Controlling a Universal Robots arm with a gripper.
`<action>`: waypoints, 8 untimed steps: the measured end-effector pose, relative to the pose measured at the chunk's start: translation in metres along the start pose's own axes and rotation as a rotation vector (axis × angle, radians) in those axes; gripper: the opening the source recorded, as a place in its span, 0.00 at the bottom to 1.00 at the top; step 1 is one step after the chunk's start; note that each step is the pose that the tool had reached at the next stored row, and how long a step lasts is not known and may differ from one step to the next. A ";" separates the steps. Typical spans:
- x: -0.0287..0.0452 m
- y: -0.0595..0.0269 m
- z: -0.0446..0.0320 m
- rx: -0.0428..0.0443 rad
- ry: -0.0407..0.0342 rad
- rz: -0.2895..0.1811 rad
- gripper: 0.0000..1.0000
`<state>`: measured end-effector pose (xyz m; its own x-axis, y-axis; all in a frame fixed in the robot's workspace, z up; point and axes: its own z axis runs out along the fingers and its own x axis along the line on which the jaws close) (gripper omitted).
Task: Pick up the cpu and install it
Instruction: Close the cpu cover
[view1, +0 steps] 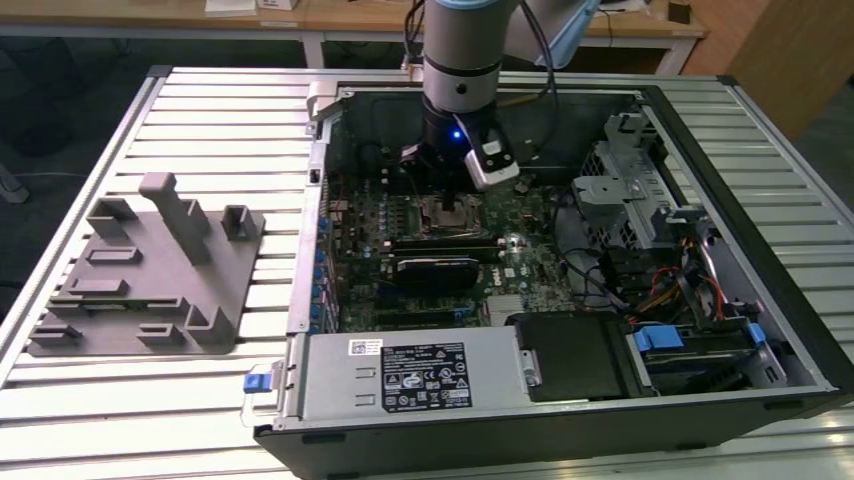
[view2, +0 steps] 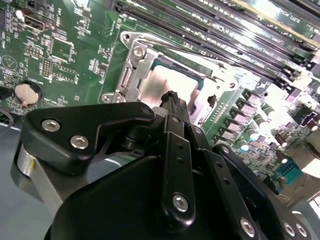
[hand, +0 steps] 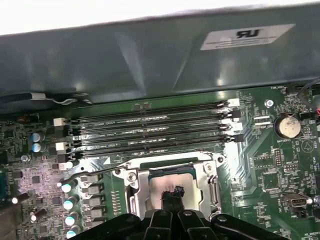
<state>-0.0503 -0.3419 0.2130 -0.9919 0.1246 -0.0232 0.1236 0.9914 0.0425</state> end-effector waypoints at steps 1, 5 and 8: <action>0.0015 -0.0002 0.0000 -0.0002 -0.0016 0.000 0.11; 0.0074 -0.0011 0.0002 -0.0010 -0.0083 0.000 0.11; 0.0108 -0.0018 0.0004 -0.0014 -0.0116 0.000 0.11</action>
<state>-0.0613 -0.3423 0.2123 -0.9916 0.1246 -0.0348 0.1230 0.9914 0.0439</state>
